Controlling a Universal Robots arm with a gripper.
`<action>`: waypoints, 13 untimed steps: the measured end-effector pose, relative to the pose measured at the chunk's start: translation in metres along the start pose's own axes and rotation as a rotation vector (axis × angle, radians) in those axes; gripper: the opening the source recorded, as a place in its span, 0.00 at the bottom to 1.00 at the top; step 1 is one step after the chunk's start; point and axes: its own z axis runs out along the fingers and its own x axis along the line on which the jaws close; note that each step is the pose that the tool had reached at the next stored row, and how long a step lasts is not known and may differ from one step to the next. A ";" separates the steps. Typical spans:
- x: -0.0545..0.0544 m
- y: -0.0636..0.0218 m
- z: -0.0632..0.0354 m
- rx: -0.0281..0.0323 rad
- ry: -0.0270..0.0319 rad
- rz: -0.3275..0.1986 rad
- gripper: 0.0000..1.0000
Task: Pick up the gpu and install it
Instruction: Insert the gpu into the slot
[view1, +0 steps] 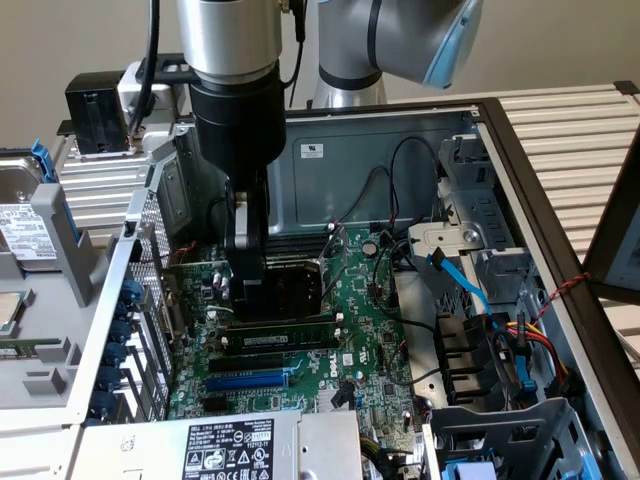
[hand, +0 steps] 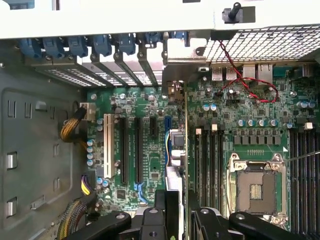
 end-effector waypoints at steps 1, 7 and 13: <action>0.000 0.0000 0.0000 0.0000 0.0000 0.000 0.27; 0.000 0.0006 0.0002 0.0001 0.0034 0.000 0.27; 0.000 0.0024 0.0028 0.0004 0.0084 0.000 0.27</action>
